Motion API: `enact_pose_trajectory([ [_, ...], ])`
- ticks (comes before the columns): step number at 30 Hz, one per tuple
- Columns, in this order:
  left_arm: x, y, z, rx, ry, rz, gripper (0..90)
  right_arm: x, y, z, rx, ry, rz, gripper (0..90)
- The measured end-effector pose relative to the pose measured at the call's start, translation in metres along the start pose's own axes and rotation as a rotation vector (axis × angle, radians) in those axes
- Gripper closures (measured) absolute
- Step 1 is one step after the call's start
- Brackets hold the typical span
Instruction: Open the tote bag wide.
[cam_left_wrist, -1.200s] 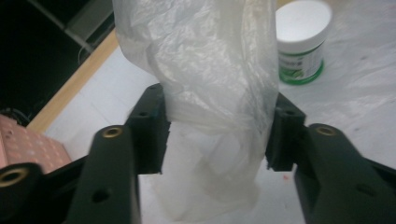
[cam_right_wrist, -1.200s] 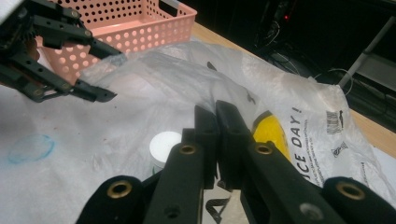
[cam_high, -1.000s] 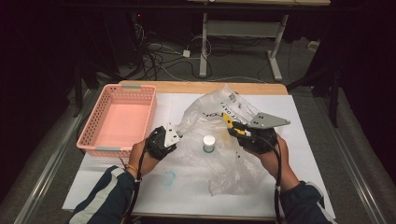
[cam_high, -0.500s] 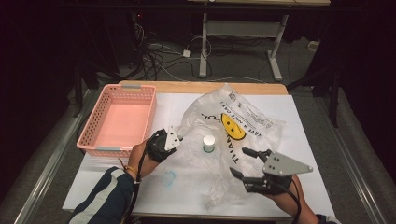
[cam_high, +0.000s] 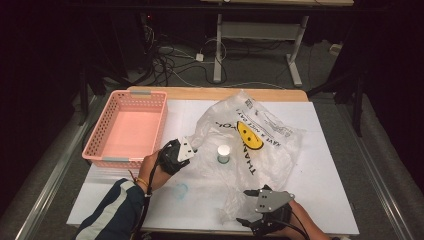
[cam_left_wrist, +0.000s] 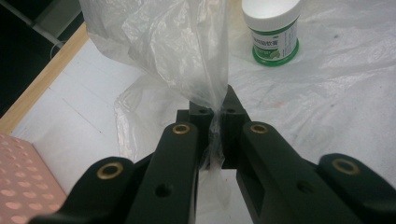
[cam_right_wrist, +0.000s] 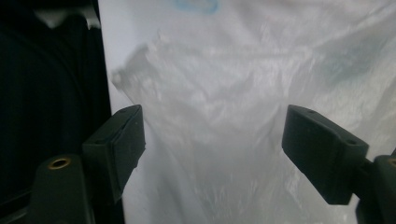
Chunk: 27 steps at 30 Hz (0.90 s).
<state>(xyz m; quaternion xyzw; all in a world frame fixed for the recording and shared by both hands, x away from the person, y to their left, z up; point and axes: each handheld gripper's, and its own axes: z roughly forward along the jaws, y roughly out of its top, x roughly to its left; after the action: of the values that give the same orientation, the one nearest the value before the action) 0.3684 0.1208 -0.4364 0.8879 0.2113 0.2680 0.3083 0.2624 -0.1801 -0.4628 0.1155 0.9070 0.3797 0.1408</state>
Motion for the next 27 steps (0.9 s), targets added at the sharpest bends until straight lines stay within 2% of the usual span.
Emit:
enact_pose_trajectory([
  [3,0.000,-0.001,0.000,0.001,-0.002,-0.003,85.7,-0.003,-0.006,0.010,0.072,-0.024,-0.012,23.7],
  [5,0.001,-0.001,0.000,0.001,-0.002,-0.006,85.6,-0.004,-0.009,0.012,0.093,-0.046,-0.023,38.0],
  [7,0.000,-0.001,0.001,0.001,0.000,-0.007,85.6,-0.006,-0.009,0.012,0.091,-0.021,-0.019,54.3],
  [9,0.000,-0.001,0.001,0.002,-0.003,-0.007,85.7,-0.008,-0.009,0.012,0.092,-0.027,-0.008,67.6],
  [11,0.000,-0.001,0.001,-0.002,-0.001,-0.005,85.7,-0.009,-0.009,0.012,0.111,-0.060,-0.011,78.2],
  [13,0.000,-0.001,0.000,-0.006,0.001,-0.004,85.6,-0.012,-0.009,0.009,0.105,-0.081,-0.012,84.8],
  [16,0.002,-0.002,-0.002,-0.022,0.002,-0.010,85.6,-0.015,-0.006,0.002,0.063,-0.148,-0.019,87.7],
  [20,0.004,-0.003,-0.004,-0.036,0.002,-0.021,85.6,-0.020,-0.002,-0.009,-0.006,-0.211,-0.009,88.9],
  [24,0.006,-0.005,-0.006,-0.048,0.002,-0.038,85.7,-0.025,0.000,-0.015,-0.049,-0.247,-0.010,88.9],
  [27,0.007,-0.007,-0.007,-0.056,-0.005,-0.052,85.7,-0.030,0.001,-0.016,-0.066,-0.251,-0.002,89.0],
])
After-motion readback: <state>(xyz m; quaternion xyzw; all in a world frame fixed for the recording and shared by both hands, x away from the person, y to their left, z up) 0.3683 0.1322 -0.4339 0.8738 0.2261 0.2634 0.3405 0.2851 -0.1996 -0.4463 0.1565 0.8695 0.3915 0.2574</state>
